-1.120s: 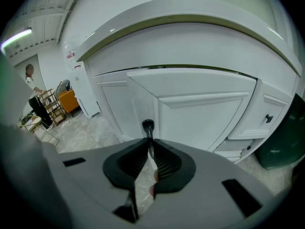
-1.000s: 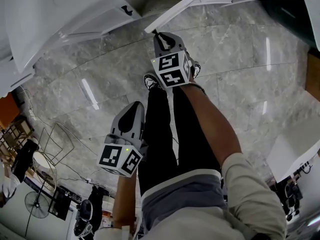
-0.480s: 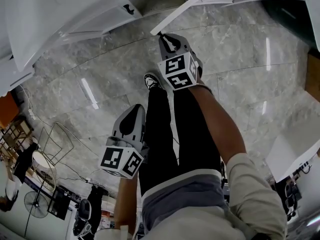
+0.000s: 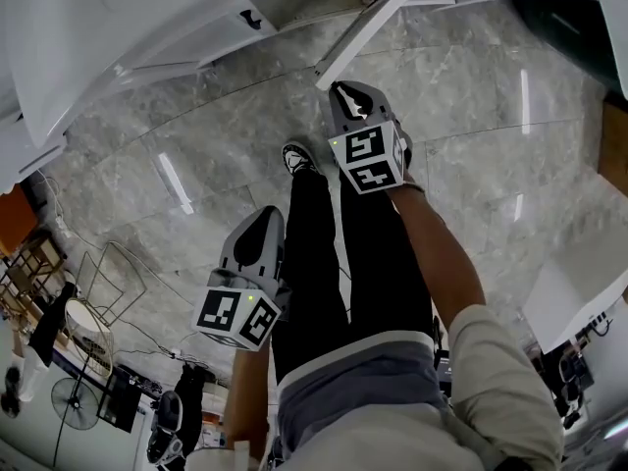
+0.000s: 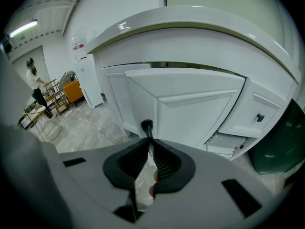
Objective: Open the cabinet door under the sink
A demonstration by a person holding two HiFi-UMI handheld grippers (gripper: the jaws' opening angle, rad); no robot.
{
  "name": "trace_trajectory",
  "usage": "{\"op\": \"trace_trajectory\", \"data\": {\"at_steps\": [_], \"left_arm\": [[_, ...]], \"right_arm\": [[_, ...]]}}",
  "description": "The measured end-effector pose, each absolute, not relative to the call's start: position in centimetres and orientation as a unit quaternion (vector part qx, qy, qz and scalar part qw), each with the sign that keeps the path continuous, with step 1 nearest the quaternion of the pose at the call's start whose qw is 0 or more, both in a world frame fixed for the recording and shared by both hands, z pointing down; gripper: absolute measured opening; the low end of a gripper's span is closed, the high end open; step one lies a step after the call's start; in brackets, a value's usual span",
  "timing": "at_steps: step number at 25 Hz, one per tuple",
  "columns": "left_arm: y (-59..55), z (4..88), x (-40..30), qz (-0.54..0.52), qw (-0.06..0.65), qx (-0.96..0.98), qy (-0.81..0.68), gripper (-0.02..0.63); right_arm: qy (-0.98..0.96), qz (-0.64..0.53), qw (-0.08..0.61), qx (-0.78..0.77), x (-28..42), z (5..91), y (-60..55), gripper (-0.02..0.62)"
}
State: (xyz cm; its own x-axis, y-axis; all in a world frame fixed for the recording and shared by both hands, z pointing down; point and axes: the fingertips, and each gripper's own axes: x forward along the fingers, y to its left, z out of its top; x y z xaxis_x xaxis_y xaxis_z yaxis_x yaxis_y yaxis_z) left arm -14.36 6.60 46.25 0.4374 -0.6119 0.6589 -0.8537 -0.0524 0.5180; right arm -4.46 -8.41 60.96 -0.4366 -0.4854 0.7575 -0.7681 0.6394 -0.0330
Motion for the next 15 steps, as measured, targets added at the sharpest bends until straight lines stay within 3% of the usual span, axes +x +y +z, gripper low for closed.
{"op": "trace_trajectory", "data": {"at_steps": [15], "left_arm": [[5.0,46.1,-12.8,0.142,0.456,0.725,-0.496,0.0]], "right_arm": [[-0.806,0.222,0.375,0.402,0.0,61.3,-6.0,0.043]]}}
